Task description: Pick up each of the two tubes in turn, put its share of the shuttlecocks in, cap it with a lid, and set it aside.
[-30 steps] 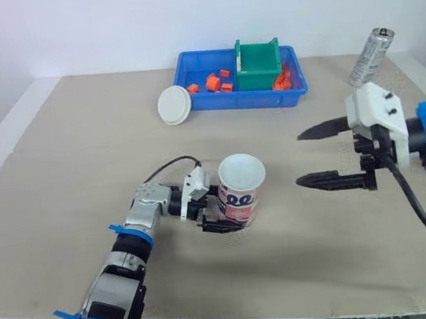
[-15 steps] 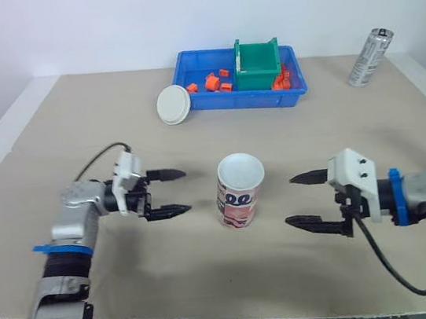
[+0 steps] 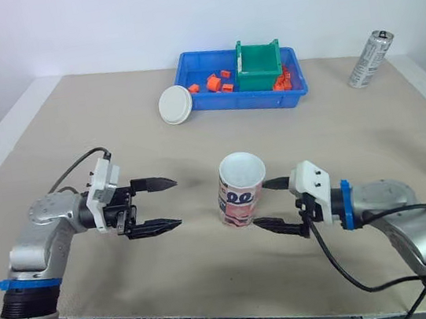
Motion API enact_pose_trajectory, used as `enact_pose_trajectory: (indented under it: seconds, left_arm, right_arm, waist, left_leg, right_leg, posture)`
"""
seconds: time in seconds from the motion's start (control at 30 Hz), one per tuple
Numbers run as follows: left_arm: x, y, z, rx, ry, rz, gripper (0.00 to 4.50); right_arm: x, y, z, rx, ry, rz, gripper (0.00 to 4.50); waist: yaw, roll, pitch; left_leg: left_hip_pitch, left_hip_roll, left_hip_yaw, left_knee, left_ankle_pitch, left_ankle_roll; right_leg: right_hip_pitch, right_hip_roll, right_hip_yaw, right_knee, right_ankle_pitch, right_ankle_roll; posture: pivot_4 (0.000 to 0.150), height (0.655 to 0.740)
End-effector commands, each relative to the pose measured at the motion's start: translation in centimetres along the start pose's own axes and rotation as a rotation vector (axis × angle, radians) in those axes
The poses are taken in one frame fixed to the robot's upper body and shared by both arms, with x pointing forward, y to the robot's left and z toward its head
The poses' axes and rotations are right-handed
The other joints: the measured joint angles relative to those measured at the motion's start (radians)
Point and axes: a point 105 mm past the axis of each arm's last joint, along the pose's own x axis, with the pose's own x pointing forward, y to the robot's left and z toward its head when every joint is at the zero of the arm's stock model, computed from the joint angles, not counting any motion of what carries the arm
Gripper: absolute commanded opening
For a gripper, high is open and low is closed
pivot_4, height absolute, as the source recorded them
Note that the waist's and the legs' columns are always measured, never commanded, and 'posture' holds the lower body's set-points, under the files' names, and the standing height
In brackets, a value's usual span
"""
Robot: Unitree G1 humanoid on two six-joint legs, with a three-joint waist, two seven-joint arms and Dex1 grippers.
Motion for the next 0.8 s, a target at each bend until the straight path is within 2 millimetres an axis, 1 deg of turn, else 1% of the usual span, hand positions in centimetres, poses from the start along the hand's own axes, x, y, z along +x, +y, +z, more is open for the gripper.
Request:
enact_pose_trajectory:
  seconds: [0.03, 0.17, 0.33, 0.47, 0.63, 0.67, 0.7, 0.77, 0.8]
  left_arm:
    - [-0.2, -0.4, 1.0, 0.030, -0.011, 0.014, 4.47]
    - [-0.1, -0.8, 0.7, 0.027, 0.000, 0.013, 4.47]
    - [-0.1, -0.7, 0.7, 0.020, -0.004, 0.022, 4.47]
    - [0.1, -0.6, 0.7, 0.017, -0.006, 0.020, 4.47]
    - [0.2, -0.6, 0.6, 0.013, -0.006, 0.017, 4.47]
    - [0.3, -0.5, 0.6, 0.012, -0.005, 0.016, 4.50]
    - [0.3, -0.5, 0.6, 0.012, -0.005, 0.015, 4.50]
    - [0.4, -0.5, 0.5, 0.012, -0.005, 0.014, 4.50]
    - [0.4, -0.4, 0.5, 0.012, -0.005, 0.012, 4.50]
  right_arm:
    - [0.9, -0.1, 0.8, -0.015, -0.045, 0.027, 4.50]
    - [2.1, 0.4, 1.3, 0.051, -0.102, 0.096, 4.50]
    - [3.4, 0.4, 1.5, 0.059, -0.129, 0.114, 4.50]
    - [4.5, 0.5, 2.3, 0.060, -0.170, 0.133, 4.50]
    - [5.0, 0.9, 2.2, 0.065, -0.180, 0.154, 4.50]
    - [5.0, 1.0, 2.2, 0.068, -0.183, 0.159, 3.97]
    - [5.0, 1.1, 2.2, 0.069, -0.182, 0.160, 3.71]
    - [4.9, 1.0, 2.2, 0.070, -0.179, 0.154, 2.81]
    - [4.8, 0.8, 2.1, 0.079, -0.177, 0.146, 2.50]
  waist:
    - [0.000, 0.000, 0.000]
    - [0.000, 0.000, 0.000]
    - [0.000, 0.000, 0.000]
    - [0.000, 0.000, 0.000]
    - [0.000, 0.000, 0.000]
    - [0.000, 0.000, 0.000]
    - [0.000, 0.000, 0.000]
    - [0.000, 0.000, 0.000]
    - [0.000, 0.000, 0.000]
  left_leg:
    - [0.000, 0.000, 0.000, 0.000, 0.000, 0.000]
    - [0.000, 0.000, 0.000, 0.000, 0.000, 0.000]
    - [0.000, 0.000, 0.000, -0.001, 0.000, 0.000]
    - [0.000, 0.000, 0.000, -0.001, 0.000, 0.000]
    - [-0.001, 0.001, 0.000, -0.001, 0.000, 0.000]
    - [-0.001, 0.000, 0.000, -0.001, 0.000, 0.000]
    - [-0.001, 0.001, 0.000, -0.001, 0.000, 0.000]
    - [-0.001, 0.001, 0.000, -0.001, 0.000, 0.000]
    - [-0.001, 0.001, 0.000, -0.001, 0.000, 0.000]
  right_leg:
    - [0.000, 0.000, 0.000, 0.000, 0.000, 0.000]
    - [0.000, 0.000, 0.000, 0.000, -0.001, 0.000]
    - [0.000, 0.000, 0.000, 0.000, -0.001, 0.000]
    - [-0.001, 0.001, 0.000, 0.000, 0.000, 0.000]
    - [-0.001, 0.001, 0.000, 0.000, 0.000, 0.000]
    - [-0.001, 0.001, 0.000, 0.000, -0.001, 0.000]
    - [-0.001, 0.001, 0.000, 0.000, -0.001, 0.000]
    - [-0.001, 0.001, 0.000, 0.000, -0.001, 0.000]
    - [-0.001, 0.001, 0.000, 0.000, -0.001, 0.000]
  posture:
    - [0.150, 0.7275]
    - [0.150, 0.7275]
    - [0.150, 0.7275]
    - [0.150, 0.7275]
    - [0.150, 0.7275]
    - [0.150, 0.7275]
    - [0.150, 0.7275]
    - [0.150, 0.7275]
    - [0.150, 0.7275]
